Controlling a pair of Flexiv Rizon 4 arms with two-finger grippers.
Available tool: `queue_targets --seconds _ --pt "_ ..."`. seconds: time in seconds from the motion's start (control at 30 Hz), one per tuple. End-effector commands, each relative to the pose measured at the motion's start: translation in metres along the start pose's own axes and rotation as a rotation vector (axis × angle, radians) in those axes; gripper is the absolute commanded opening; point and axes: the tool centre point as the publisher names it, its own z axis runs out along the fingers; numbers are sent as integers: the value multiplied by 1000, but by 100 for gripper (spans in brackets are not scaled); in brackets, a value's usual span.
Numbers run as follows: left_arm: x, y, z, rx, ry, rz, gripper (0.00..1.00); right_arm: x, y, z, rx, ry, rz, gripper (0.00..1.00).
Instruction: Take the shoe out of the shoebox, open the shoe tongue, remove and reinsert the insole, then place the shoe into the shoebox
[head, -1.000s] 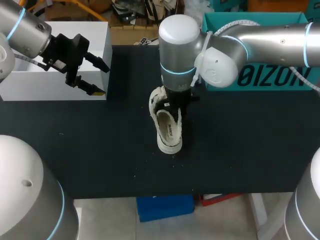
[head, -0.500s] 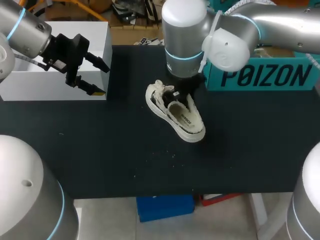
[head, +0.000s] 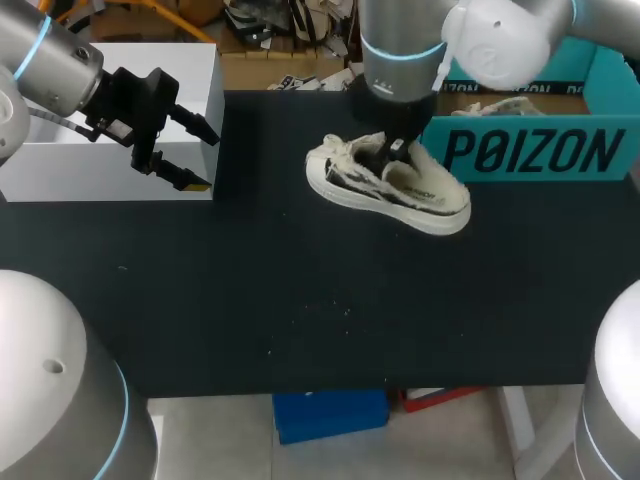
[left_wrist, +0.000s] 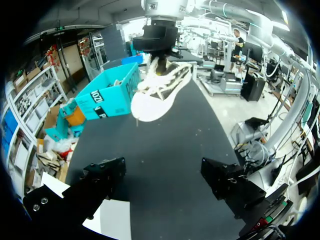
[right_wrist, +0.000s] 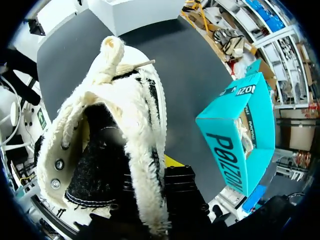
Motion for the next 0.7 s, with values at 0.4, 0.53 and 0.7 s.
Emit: queue_targets --seconds 0.4,0.53,0.7 --pt "0 1 1 -1 -3 1 100 -10 -10 -31 -26 20 -478 0" --pt "0 1 1 -1 -3 1 100 -10 -10 -31 -26 20 -478 0" --pt "0 1 1 -1 -3 1 100 -18 -13 -23 -33 6 -418 0"
